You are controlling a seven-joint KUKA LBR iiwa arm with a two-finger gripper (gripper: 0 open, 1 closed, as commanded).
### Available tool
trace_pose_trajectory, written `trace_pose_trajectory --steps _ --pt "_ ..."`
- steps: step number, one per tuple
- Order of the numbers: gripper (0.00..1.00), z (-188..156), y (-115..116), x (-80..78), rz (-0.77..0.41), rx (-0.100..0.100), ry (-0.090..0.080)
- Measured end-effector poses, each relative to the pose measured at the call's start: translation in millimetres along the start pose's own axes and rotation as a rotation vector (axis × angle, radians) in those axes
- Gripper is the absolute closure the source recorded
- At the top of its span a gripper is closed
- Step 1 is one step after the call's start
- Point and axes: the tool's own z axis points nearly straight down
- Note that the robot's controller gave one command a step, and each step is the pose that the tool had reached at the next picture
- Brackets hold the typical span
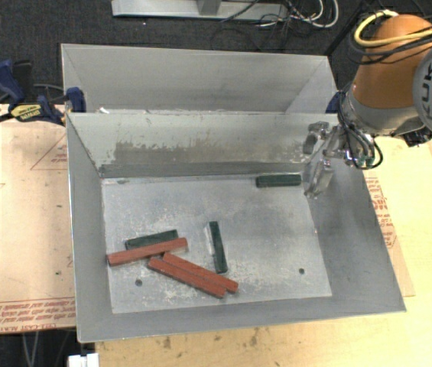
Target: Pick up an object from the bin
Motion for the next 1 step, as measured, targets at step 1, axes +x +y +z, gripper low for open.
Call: trace_pose_trajectory --steps 1 --pt "0.0 107.8 -15.2 -5.0 -0.134 0.001 0.009"
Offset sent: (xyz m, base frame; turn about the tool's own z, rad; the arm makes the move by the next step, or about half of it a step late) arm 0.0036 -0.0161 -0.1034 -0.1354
